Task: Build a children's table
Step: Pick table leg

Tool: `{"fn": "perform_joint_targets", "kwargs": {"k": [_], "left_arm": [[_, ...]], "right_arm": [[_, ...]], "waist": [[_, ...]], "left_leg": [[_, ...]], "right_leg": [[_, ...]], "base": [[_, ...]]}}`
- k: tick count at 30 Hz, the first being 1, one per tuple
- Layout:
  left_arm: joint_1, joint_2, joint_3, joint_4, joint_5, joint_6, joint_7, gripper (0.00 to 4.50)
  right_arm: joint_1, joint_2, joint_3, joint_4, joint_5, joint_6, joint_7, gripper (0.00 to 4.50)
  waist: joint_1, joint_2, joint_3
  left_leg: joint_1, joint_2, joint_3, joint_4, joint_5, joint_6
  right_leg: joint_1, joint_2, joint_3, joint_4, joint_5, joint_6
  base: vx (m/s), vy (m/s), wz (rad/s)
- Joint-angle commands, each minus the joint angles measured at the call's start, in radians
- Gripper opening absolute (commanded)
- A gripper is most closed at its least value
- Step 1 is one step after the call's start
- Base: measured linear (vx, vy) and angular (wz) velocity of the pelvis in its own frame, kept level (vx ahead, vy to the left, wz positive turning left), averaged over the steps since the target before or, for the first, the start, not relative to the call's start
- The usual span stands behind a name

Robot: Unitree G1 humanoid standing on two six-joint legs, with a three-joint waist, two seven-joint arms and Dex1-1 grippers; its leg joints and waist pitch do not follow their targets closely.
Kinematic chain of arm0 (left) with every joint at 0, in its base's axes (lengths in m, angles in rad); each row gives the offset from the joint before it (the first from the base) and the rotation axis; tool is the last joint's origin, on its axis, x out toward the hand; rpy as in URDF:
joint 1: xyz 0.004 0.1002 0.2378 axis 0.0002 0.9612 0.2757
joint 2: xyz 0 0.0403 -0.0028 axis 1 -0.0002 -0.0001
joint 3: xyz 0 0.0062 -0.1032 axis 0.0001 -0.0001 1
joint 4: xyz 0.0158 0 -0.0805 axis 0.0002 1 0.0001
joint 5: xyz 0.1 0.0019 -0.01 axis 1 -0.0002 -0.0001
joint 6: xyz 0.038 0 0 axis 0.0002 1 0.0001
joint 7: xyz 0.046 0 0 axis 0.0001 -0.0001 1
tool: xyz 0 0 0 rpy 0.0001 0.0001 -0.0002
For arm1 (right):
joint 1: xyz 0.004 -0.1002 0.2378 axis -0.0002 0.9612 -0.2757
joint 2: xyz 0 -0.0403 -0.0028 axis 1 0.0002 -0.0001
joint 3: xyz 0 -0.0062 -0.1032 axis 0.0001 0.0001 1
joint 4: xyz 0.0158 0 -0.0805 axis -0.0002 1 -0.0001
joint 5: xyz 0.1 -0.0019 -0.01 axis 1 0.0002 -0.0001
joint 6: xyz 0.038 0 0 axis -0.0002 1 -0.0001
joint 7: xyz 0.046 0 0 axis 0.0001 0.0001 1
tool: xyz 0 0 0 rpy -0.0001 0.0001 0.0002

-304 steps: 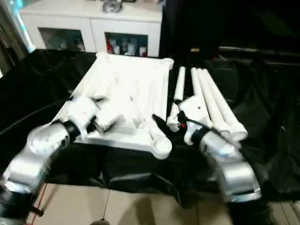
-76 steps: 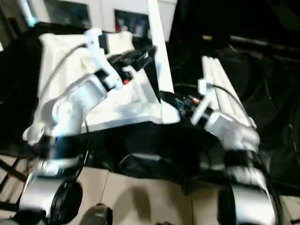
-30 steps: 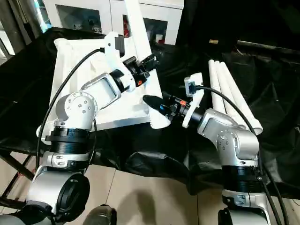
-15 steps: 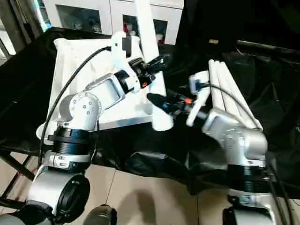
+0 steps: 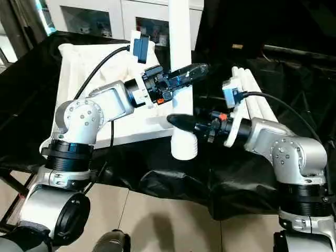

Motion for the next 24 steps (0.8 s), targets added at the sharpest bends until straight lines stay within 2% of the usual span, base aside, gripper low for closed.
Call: {"fn": "perform_joint_targets", "kwargs": {"k": [1, 3, 5, 9, 11, 14, 16, 17, 18, 19, 21, 23, 24], "left_arm": [[-0.013, -0.007, -0.011, -0.037, -0.037, 0.001, -0.023, 1.88], [-0.012, -0.006, -0.009, -0.038, -0.039, 0.002, -0.024, 1.88], [-0.008, -0.005, -0.008, -0.039, -0.029, -0.002, -0.024, 1.88], [0.0, -0.01, -0.018, -0.035, 0.01, -0.034, 0.008, 1.88], [0.003, -0.014, -0.031, -0.032, 0.062, -0.062, 0.076, 2.58], [0.012, -0.033, -0.038, -0.05, 0.113, -0.075, 0.183, 2.64], [0.015, -0.04, -0.038, -0.061, 0.11, -0.073, 0.191, 3.02], [0.015, -0.04, -0.038, -0.061, 0.11, -0.073, 0.191, 3.02], [0.014, -0.062, -0.015, -0.068, 0.108, -0.063, 0.25, 2.7], [0.01, -0.083, 0.013, -0.064, 0.099, -0.06, 0.294, 2.58], [0.006, -0.103, 0.033, -0.06, 0.11, -0.081, 0.344, 2.69], [0.005, -0.107, 0.037, -0.058, 0.114, -0.088, 0.357, 2.27], [0.005, -0.111, 0.04, -0.056, 0.116, -0.091, 0.37, 2.27]], "right_arm": [[0.015, -0.016, 0.011, -0.016, -0.016, 0.013, -0.005, 2.24], [0.018, -0.012, 0.013, -0.018, -0.022, 0.01, -0.015, 2.12], [0.011, 0.013, 0.015, 0.01, -0.064, -0.021, -0.082, 1.96], [0.006, 0.059, 0.011, 0.04, -0.11, -0.061, -0.196, 1.91], [0.012, 0.095, 0.001, 0.028, -0.12, -0.075, -0.257, 1.91], [0.018, 0.134, -0.01, 0.013, -0.125, -0.08, -0.313, 1.91], [0.02, 0.139, -0.008, 0.008, -0.127, -0.083, -0.322, 1.91], [0.02, 0.139, -0.008, 0.008, -0.127, -0.083, -0.322, 1.91], [0.022, 0.147, -0.008, 0.008, -0.13, -0.089, -0.335, 1.91], [0.022, 0.151, -0.005, 0.008, -0.134, -0.094, -0.342, 1.91], [0.02, 0.161, -0.003, 0.009, -0.138, -0.101, -0.36, 1.91], [0.019, 0.164, -0.004, 0.009, -0.137, -0.103, -0.367, 1.91], [0.017, 0.168, -0.005, 0.008, -0.137, -0.103, -0.373, 1.91]], "waist": [[-0.001, -0.012, -0.102], [-0.001, -0.012, -0.102], [-0.001, -0.012, -0.103], [-0.007, -0.012, -0.105], [-0.01, -0.007, -0.104], [-0.012, -0.004, -0.105], [-0.01, -0.006, -0.105], [-0.01, -0.006, -0.105], [-0.011, -0.006, -0.105], [-0.012, -0.006, -0.105], [-0.014, -0.006, -0.104], [-0.016, -0.009, -0.104], [-0.014, -0.01, -0.104]], "left_leg": [[0.037, 0.054, -0.018, -0.068, -0.1, 0.0], [0.036, 0.053, -0.018, -0.069, -0.098, -0.002], [0.036, 0.053, -0.019, -0.069, -0.098, -0.005], [0.034, 0.052, -0.019, -0.07, -0.089, -0.01], [0.035, 0.054, -0.021, -0.072, -0.09, -0.015], [0.037, 0.054, -0.021, -0.073, -0.096, -0.026], [0.035, 0.051, -0.021, -0.073, -0.104, -0.03], [0.034, 0.052, -0.021, -0.074, -0.103, -0.031], [0.034, 0.052, -0.021, -0.073, -0.103, -0.032], [0.035, 0.053, -0.021, -0.073, -0.104, -0.034], [0.032, 0.051, -0.022, -0.072, -0.112, -0.028], [0.034, 0.051, -0.021, -0.072, -0.106, -0.024], [0.033, 0.049, -0.021, -0.073, -0.098, -0.024]], "right_leg": [[0.044, -0.081, 0.036, -0.074, -0.062, -0.231], [0.044, -0.08, 0.036, -0.074, -0.064, -0.227], [0.044, -0.081, 0.036, -0.074, -0.068, -0.224], [0.043, -0.08, 0.034, -0.072, -0.053, -0.222], [0.042, -0.079, 0.035, -0.071, -0.041, -0.218], [0.041, -0.078, 0.036, -0.07, -0.036, -0.211], [0.046, -0.08, 0.036, -0.072, -0.031, -0.208], [0.046, -0.08, 0.036, -0.071, -0.031, -0.206], [0.046, -0.079, 0.036, -0.071, -0.026, -0.205], [0.045, -0.079, 0.036, -0.07, -0.022, -0.208], [0.049, -0.08, 0.036, -0.072, -0.021, -0.211], [0.048, -0.079, 0.036, -0.074, -0.028, -0.205], [0.047, -0.077, 0.036, -0.075, -0.03, -0.201]], "base": [[0.0, 0.0, 0.0], [0.0, 0.0, 0.0], [0.0, 0.0, 0.0], [0.0, 0.0, 0.0], [0.0, 0.0, 0.0], [0.0, 0.0, 0.0], [0.0, 0.0, 0.0], [0.0, 0.0, 0.0], [0.0, 0.0, 0.0], [0.0, 0.0, 0.0], [0.0, 0.0, 0.0], [0.0, 0.0, 0.0], [0.0, 0.0, 0.0]]}}
